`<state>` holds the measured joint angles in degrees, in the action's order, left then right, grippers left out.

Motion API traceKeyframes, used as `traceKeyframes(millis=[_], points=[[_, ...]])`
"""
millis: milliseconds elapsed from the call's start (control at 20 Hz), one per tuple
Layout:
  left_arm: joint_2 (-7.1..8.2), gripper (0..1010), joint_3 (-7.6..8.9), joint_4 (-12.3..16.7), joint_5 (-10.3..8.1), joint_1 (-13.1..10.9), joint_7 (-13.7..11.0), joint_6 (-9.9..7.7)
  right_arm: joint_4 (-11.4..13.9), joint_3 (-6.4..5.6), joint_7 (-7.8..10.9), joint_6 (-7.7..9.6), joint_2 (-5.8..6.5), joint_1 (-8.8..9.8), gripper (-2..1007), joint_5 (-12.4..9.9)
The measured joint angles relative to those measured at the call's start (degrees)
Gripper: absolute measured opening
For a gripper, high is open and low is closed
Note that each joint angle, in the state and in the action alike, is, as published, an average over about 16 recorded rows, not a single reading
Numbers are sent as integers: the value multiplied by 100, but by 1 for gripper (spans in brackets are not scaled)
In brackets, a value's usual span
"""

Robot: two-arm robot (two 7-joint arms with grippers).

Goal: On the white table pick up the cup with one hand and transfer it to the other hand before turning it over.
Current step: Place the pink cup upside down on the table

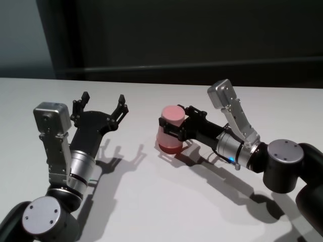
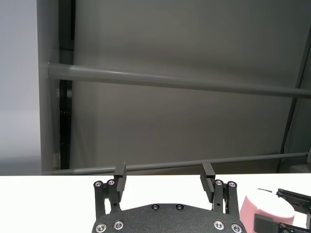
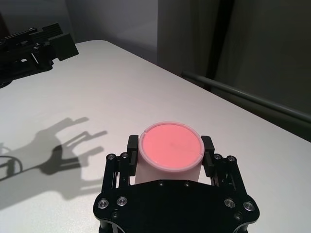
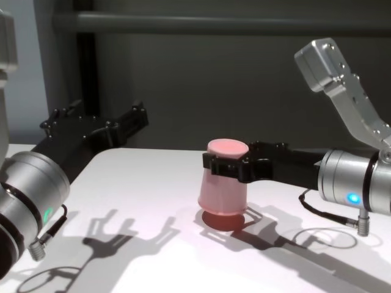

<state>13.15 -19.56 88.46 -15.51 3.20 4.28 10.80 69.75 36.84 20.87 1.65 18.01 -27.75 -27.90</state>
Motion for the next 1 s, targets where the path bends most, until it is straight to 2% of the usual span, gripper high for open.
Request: traceKeyframes(millis=[1000], points=[[0, 1003, 0, 0, 0, 0, 0, 0, -217, -199, 243, 92, -173, 26, 768, 116]])
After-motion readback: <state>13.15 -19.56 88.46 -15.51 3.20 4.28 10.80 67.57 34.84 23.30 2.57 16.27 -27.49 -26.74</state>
